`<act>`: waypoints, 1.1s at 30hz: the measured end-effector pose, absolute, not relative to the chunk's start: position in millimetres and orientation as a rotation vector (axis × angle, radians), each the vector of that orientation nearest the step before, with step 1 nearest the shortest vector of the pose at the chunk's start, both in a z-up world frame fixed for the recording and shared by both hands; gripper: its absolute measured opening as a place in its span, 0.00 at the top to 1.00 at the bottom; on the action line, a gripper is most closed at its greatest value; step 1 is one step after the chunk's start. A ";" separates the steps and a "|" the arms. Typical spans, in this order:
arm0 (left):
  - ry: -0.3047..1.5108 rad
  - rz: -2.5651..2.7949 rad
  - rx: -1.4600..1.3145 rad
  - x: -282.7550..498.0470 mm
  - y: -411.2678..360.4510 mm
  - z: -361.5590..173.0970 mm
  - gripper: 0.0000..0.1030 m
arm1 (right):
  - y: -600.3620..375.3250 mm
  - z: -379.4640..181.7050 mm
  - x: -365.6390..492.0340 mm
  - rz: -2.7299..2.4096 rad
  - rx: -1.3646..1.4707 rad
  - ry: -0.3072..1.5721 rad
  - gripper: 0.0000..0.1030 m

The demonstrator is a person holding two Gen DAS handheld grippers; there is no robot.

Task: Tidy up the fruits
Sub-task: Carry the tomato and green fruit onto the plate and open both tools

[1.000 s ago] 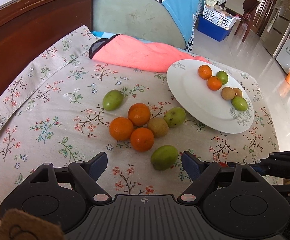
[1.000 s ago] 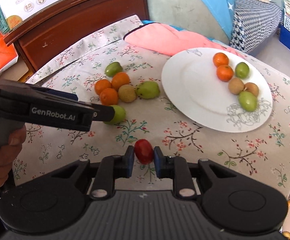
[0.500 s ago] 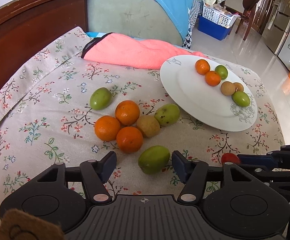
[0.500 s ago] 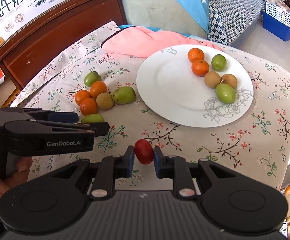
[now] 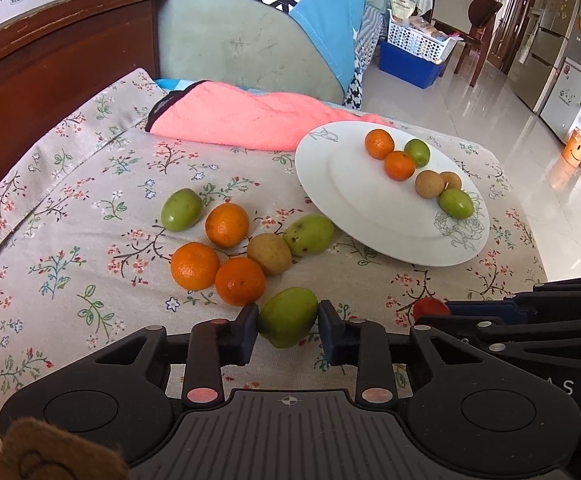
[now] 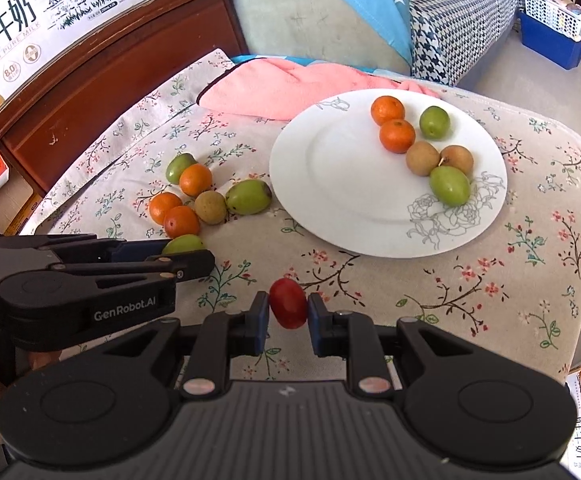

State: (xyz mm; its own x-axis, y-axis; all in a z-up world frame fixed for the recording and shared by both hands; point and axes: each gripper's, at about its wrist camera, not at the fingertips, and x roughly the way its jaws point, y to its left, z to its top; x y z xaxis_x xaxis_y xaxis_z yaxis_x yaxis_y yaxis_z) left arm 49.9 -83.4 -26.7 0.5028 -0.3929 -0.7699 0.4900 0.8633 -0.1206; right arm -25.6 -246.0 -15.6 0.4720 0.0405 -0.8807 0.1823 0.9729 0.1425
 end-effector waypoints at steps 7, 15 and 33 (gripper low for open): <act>0.863 -0.549 0.098 46.1 -84.0 -15.4 0.71 | -254.0 -6.0 -24.6 -0.108 0.267 1.038 0.80; 0.808 -0.554 0.088 50.3 -89.7 -1.9 0.71 | -270.2 9.9 -20.1 -0.145 0.320 0.967 0.80; 0.766 -0.604 0.064 86.3 -129.2 2.9 0.71 | -301.1 15.3 -5.4 -0.284 0.437 0.903 0.80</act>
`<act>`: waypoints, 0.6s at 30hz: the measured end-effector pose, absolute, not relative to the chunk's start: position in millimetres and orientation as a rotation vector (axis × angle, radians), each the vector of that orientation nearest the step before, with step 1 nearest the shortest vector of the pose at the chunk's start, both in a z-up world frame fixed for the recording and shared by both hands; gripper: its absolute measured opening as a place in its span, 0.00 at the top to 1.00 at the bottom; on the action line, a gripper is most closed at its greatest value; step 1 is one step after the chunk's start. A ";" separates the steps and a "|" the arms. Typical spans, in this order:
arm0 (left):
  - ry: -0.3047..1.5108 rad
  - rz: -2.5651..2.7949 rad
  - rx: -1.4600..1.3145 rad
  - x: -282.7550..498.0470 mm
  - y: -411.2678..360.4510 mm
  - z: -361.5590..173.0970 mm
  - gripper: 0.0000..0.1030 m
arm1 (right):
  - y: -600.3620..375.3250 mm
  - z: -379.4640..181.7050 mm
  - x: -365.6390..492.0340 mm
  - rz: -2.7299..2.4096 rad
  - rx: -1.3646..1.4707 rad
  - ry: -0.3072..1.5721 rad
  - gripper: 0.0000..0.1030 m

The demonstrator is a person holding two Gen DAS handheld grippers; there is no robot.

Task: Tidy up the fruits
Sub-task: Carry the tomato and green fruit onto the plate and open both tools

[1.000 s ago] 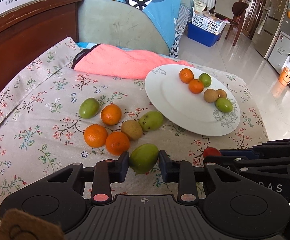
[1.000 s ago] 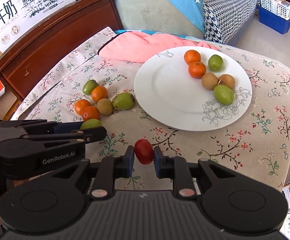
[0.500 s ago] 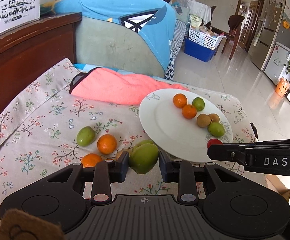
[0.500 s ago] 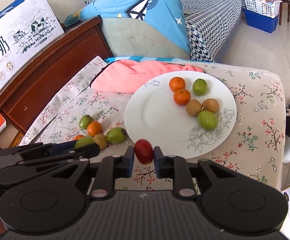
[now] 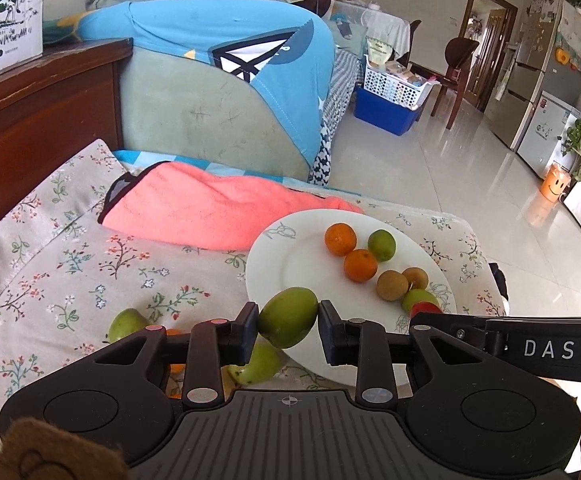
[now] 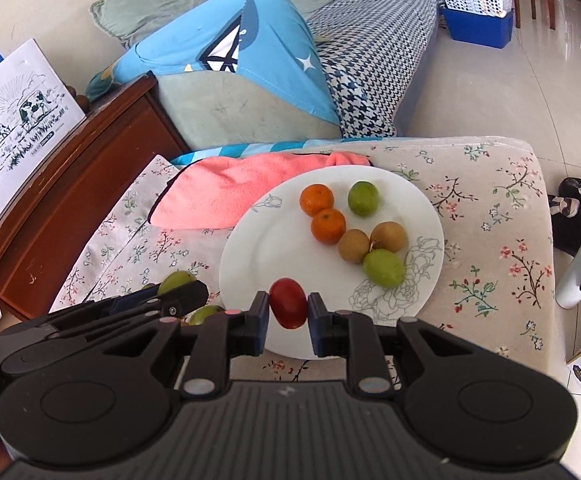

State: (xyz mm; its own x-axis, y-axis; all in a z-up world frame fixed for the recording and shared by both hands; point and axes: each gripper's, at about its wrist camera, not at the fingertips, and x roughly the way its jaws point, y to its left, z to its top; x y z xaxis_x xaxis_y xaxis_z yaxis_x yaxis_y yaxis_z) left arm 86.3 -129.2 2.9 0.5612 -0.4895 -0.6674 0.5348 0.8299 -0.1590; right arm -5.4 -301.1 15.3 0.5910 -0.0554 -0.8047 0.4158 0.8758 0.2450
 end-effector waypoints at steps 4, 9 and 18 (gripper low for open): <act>0.776 -0.615 0.066 93.1 -139.1 -1.4 0.71 | -303.5 11.3 -3.6 -0.310 0.449 0.912 0.80; 0.794 -0.625 0.074 98.7 -149.7 -8.5 0.71 | -307.4 5.1 -0.5 -0.341 0.468 0.929 0.80; 0.783 -0.624 0.084 102.3 -159.0 -9.6 0.69 | -314.1 -1.2 1.2 -0.399 0.496 0.933 0.79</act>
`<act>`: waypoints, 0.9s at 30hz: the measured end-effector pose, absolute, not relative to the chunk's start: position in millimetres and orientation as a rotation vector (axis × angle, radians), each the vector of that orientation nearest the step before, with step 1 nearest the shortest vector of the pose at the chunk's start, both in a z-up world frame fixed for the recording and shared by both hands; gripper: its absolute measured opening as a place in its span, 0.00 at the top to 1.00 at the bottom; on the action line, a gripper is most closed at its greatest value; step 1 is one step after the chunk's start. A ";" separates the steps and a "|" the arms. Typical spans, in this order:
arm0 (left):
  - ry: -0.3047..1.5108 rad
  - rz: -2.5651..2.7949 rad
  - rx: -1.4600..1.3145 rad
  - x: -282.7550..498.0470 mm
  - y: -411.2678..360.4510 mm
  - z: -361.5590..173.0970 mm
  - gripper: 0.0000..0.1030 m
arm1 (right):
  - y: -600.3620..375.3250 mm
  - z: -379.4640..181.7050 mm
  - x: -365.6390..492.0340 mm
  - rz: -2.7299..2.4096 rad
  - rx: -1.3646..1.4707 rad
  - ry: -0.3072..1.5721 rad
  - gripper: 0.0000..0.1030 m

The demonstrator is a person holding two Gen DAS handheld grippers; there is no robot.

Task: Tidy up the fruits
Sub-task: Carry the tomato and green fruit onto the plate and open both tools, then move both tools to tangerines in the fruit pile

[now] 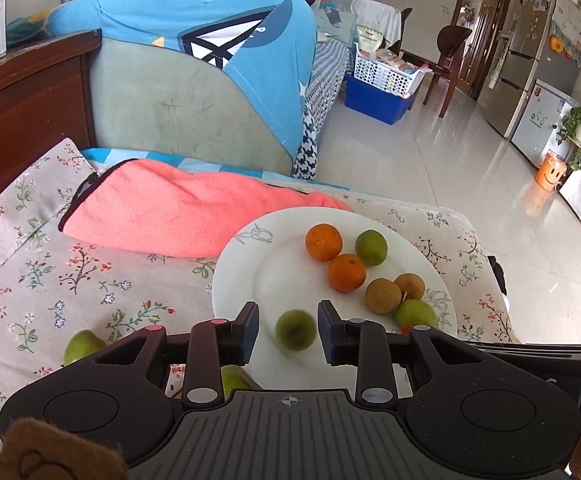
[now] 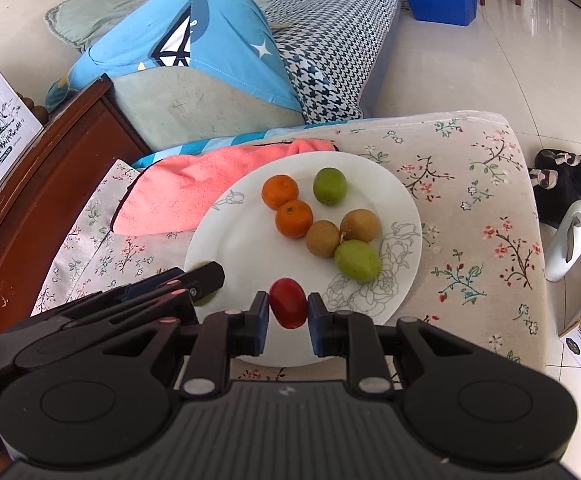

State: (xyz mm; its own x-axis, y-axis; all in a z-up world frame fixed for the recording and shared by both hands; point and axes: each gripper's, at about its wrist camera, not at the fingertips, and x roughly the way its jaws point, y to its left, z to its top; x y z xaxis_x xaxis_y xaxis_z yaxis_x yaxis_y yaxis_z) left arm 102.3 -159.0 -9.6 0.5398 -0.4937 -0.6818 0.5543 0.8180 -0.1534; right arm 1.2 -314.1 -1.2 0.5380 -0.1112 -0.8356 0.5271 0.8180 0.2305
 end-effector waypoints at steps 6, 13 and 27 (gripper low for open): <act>0.755 -0.575 0.110 98.8 -159.0 -3.9 0.37 | -319.1 2.9 -1.2 -0.440 0.507 0.889 0.77; 0.743 -0.538 0.132 97.3 -153.5 4.9 0.26 | -320.6 6.8 -0.8 -0.436 0.514 0.866 0.77; 0.742 -0.523 0.183 94.5 -117.6 26.7 0.19 | -301.3 9.1 5.2 -0.353 0.473 0.870 0.76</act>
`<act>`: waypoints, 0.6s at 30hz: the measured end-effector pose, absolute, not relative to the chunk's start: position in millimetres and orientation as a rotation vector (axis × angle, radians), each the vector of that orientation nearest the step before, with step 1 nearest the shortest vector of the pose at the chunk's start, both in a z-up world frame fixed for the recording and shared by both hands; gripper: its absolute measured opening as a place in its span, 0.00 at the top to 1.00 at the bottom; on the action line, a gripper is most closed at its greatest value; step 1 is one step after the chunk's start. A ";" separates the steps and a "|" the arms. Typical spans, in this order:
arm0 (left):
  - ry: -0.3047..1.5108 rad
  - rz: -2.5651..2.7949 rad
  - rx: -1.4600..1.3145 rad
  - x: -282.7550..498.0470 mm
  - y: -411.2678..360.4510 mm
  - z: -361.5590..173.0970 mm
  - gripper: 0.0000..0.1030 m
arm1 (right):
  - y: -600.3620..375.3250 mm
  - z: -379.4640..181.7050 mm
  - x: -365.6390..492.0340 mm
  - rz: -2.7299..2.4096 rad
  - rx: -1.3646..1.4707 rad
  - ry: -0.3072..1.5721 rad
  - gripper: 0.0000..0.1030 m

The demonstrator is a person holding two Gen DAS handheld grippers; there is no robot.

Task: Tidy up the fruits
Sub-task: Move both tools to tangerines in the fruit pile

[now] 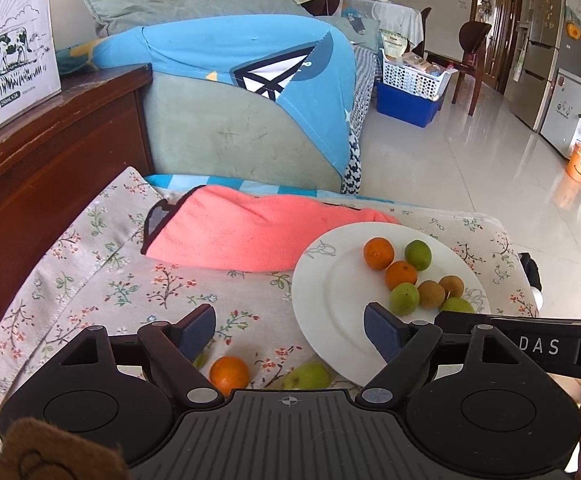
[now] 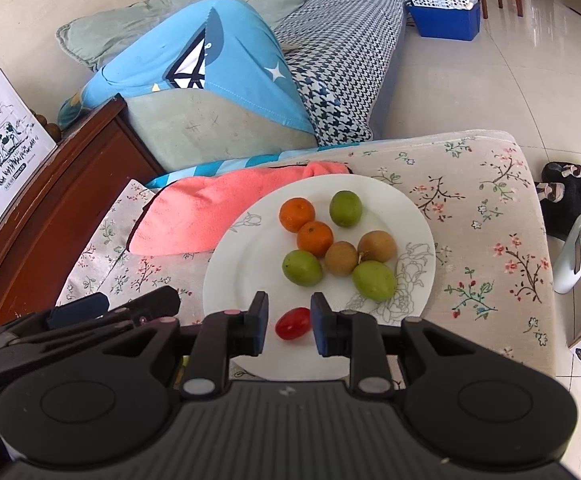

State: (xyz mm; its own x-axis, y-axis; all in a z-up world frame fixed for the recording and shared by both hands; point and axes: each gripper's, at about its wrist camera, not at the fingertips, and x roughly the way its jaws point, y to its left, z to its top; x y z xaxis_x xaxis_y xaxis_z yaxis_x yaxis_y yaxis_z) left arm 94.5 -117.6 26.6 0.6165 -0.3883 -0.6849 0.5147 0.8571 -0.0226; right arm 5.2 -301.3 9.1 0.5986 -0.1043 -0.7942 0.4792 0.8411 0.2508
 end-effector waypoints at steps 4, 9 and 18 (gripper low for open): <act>0.743 -0.510 0.213 97.2 -102.5 30.2 0.19 | -290.0 9.2 8.3 -0.312 0.437 0.876 0.76; 0.750 -0.472 0.178 102.7 -79.8 34.6 0.19 | -274.8 4.7 12.0 -0.245 0.404 0.897 0.75; 0.798 -0.398 0.097 116.1 -45.0 30.0 0.19 | -243.2 -6.9 16.3 -0.108 0.343 0.942 0.75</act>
